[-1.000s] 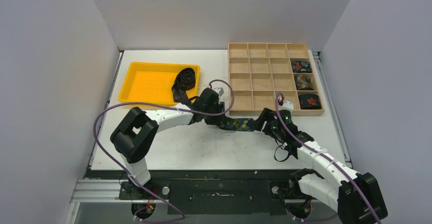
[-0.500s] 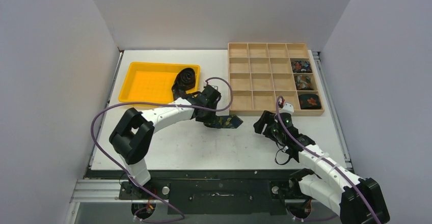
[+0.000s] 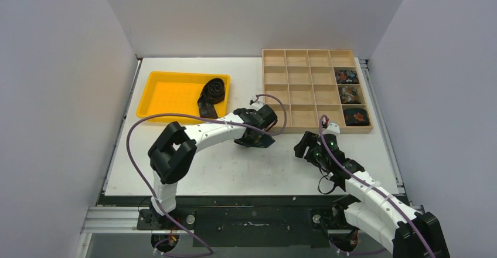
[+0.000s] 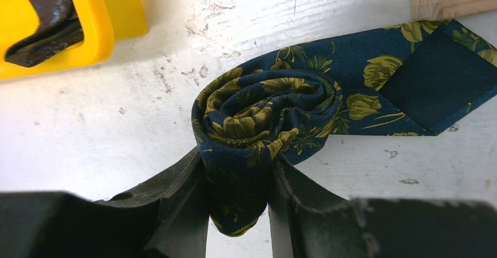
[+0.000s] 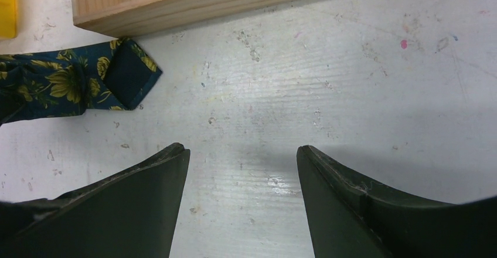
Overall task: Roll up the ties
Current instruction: Roll the tie at the center of the board.
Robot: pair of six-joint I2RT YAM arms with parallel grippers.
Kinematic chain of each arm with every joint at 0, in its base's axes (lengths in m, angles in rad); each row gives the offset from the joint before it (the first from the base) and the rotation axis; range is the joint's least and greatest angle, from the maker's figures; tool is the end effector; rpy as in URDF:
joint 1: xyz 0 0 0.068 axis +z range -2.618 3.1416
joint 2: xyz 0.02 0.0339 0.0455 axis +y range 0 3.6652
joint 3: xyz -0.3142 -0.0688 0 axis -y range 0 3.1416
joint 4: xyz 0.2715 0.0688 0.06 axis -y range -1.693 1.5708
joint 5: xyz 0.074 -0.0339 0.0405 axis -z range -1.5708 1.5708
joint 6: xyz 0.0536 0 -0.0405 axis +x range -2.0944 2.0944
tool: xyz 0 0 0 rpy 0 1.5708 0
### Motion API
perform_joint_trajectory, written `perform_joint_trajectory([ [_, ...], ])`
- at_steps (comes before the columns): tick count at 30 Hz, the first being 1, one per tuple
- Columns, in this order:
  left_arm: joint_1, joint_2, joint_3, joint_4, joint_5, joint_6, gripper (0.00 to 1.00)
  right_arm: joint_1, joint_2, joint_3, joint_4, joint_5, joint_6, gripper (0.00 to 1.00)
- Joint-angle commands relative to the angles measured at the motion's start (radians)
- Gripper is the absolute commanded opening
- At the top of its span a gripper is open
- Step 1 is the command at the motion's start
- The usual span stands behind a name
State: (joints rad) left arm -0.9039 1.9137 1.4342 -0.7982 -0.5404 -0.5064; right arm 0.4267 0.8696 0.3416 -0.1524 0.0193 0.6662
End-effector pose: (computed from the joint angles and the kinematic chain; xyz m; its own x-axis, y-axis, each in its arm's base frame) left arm 0.2869 -0.3199 0.2225 -0.8001 0.3439 -0.4916 0.2216 0.9308 0.2906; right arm 0.1654 0.0741 0.1883 -0.6975 0.3616 -0.6186 0.0394 0.8813 0.4708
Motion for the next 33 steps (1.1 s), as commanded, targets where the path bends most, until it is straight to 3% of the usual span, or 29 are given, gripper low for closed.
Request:
perform_joint_trajectory([
  [1, -0.034, 0.069, 0.081, -0.148, -0.148, 0.014, 0.23, 0.007, -0.025, -0.016, 0.010, 0.012, 0.006, 0.69],
  [12, -0.099, 0.190, 0.275, -0.289, -0.244, -0.022, 0.31, 0.009, -0.021, -0.043, 0.037, -0.011, 0.028, 0.69],
  [16, -0.110, 0.238, 0.337, -0.289, -0.215, -0.039, 0.37, 0.011, -0.024, -0.074, 0.055, -0.037, 0.046, 0.69],
  [24, -0.124, 0.274, 0.403, -0.250, -0.134, -0.053, 0.62, 0.015, -0.025, -0.081, 0.059, -0.045, 0.047, 0.69],
  [33, -0.132, 0.261, 0.419, -0.204, -0.048, -0.057, 0.69, 0.016, -0.027, -0.084, 0.063, -0.047, 0.046, 0.69],
])
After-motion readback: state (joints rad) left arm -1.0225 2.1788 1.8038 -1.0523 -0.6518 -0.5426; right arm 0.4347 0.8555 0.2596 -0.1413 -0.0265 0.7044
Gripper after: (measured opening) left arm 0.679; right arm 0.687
